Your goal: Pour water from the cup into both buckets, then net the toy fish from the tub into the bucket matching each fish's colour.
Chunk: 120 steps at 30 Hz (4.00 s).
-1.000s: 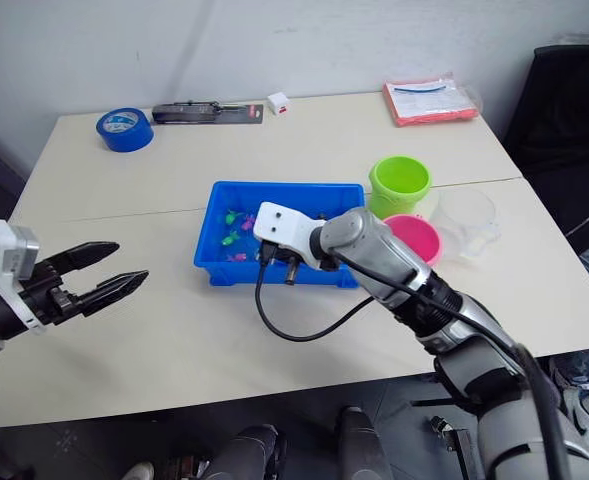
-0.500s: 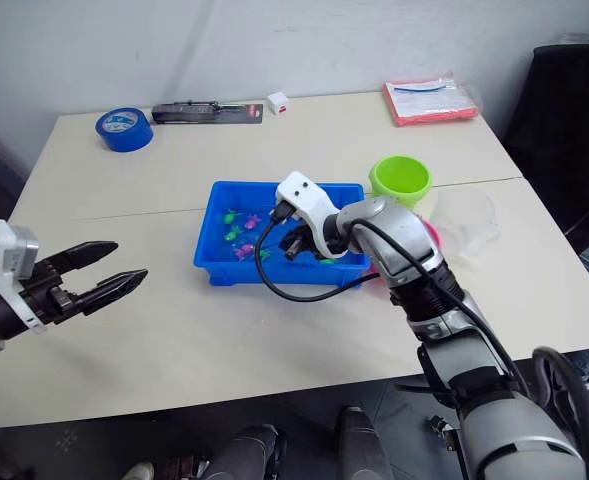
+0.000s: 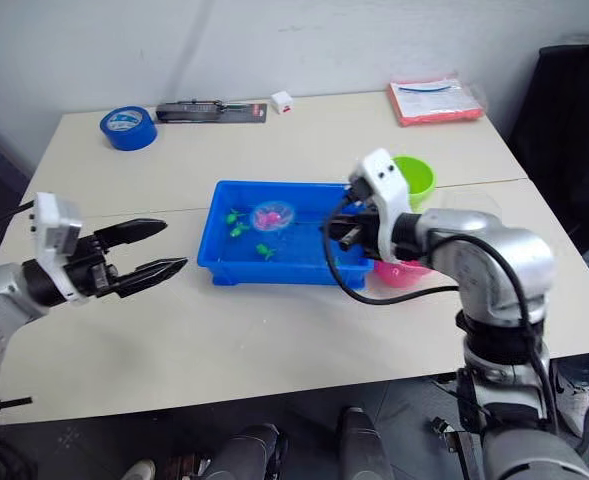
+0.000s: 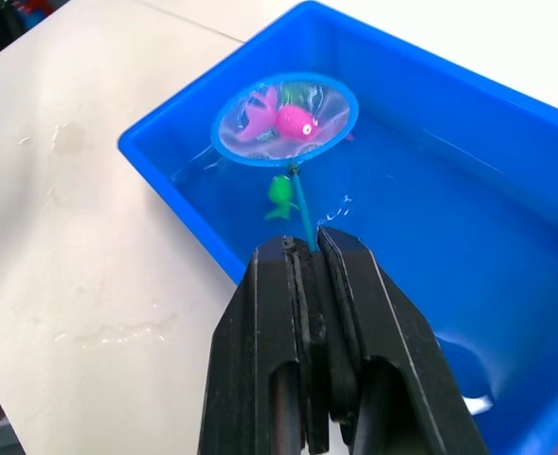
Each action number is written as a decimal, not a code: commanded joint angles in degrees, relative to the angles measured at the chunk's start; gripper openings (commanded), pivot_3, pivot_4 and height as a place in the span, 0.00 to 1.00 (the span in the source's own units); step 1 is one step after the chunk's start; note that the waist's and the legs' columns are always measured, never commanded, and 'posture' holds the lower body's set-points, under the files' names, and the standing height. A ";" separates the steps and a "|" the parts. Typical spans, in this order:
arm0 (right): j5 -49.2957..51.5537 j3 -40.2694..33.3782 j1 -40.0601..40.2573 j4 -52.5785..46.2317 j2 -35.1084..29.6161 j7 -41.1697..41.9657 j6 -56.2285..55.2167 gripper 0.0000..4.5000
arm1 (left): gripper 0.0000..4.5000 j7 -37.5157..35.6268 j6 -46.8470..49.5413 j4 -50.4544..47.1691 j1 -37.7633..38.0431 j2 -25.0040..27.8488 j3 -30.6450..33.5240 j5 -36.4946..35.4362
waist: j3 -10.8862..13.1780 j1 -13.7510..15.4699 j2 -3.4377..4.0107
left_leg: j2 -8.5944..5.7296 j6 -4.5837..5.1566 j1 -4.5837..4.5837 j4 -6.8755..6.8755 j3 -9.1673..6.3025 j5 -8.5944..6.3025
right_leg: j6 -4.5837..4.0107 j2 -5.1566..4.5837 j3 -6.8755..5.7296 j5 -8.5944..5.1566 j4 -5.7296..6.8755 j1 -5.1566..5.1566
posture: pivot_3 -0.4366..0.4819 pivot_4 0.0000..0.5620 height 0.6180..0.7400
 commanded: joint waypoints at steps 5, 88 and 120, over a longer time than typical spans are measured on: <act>6.36 -13.79 4.03 -9.71 -5.20 -1.45 3.08 0.18 | 1.00 -3.95 -3.34 3.70 -6.74 -1.06 -5.46 1.47 | 0.00 -0.08 0.00 | 0.03 0.01 0.01 -0.02 0.04 -0.01 | 0.00 0.01 0.03 0.00 0.01 -0.03 | 0.48 0.27 1.00; -78.45 -17.27 62.31 -8.21 -21.83 -25.65 -90.90 0.18 | 1.00 -14.40 -10.02 15.67 -16.27 -7.61 -12.69 7.89 | -0.04 1.31 -0.04 | 0.01 0.03 0.30 0.21 0.41 0.00 | 0.06 0.16 0.30 0.03 0.07 0.15 | 0.48 0.27 1.00; -14.86 13.71 -13.41 18.03 -8.98 13.64 -0.82 0.18 | 1.00 2.56 0.76 -3.86 6.18 -1.14 7.95 2.89 | -0.03 0.31 -0.04 | 0.25 0.00 0.18 0.16 0.18 -0.05 | -0.15 0.15 0.08 0.15 -0.05 0.22 | 0.48 0.27 1.00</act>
